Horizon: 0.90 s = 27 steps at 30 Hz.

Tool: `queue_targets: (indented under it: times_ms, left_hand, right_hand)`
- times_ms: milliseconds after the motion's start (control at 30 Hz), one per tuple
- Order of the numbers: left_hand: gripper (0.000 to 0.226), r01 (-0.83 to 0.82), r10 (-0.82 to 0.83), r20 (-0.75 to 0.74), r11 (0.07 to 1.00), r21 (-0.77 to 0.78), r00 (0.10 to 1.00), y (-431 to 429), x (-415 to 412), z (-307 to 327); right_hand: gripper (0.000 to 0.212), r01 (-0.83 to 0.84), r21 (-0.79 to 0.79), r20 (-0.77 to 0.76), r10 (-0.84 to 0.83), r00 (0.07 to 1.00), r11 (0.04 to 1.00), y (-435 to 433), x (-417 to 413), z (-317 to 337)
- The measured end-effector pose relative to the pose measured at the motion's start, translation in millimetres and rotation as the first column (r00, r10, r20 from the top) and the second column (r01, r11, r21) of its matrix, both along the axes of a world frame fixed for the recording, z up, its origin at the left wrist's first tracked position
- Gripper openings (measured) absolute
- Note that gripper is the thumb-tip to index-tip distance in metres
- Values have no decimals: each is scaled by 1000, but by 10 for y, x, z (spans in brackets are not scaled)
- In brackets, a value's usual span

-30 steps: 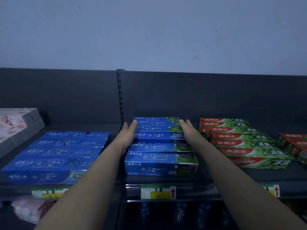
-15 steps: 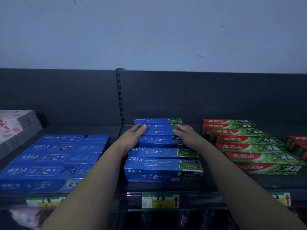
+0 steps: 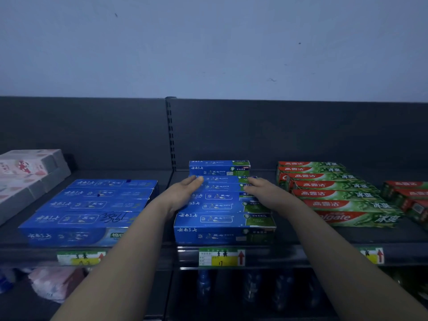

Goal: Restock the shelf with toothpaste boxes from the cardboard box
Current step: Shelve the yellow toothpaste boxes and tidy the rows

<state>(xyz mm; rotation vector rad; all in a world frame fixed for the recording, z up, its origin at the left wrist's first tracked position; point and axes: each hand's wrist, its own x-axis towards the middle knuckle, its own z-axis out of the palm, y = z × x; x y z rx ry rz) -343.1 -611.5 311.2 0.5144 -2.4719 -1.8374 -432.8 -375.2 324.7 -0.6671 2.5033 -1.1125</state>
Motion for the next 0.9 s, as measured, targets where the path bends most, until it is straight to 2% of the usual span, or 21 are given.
queue_targets:
  times_ms: [100, 233, 533, 700, 800, 900]
  left_hand:
    - [80, -19, 19, -2, 1000, -20, 1000, 43, 39, -21]
    - [74, -33, 32, -13, 999, -36, 999, 44, 52, -32]
    - [72, -127, 116, -100, 985, -114, 988, -72, -253, 126]
    - [78, -116, 106, -79, 984, -136, 991, -179, -600, 223]
    - [82, -102, 100, -20, 989, -104, 995, -238, -787, 199]
    - [82, -92, 95, 22, 987, -136, 995, -283, -918, 151]
  right_hand:
    - [55, -11, 51, -38, 13, 999, 999, 4, 41, -48]
    - [64, 37, -16, 3, -37, 999, 999, -15, 60, -77]
    - [61, 92, -72, -66, -97, 993, 993, -101, -178, 46]
    - [57, 124, -69, -50, -128, 991, 990, -228, -429, 151]
    - [55, 123, -30, -41, -125, 991, 992, -342, -564, 164]
    - [55, 116, -5, -4, -116, 993, 993, -431, -689, 144]
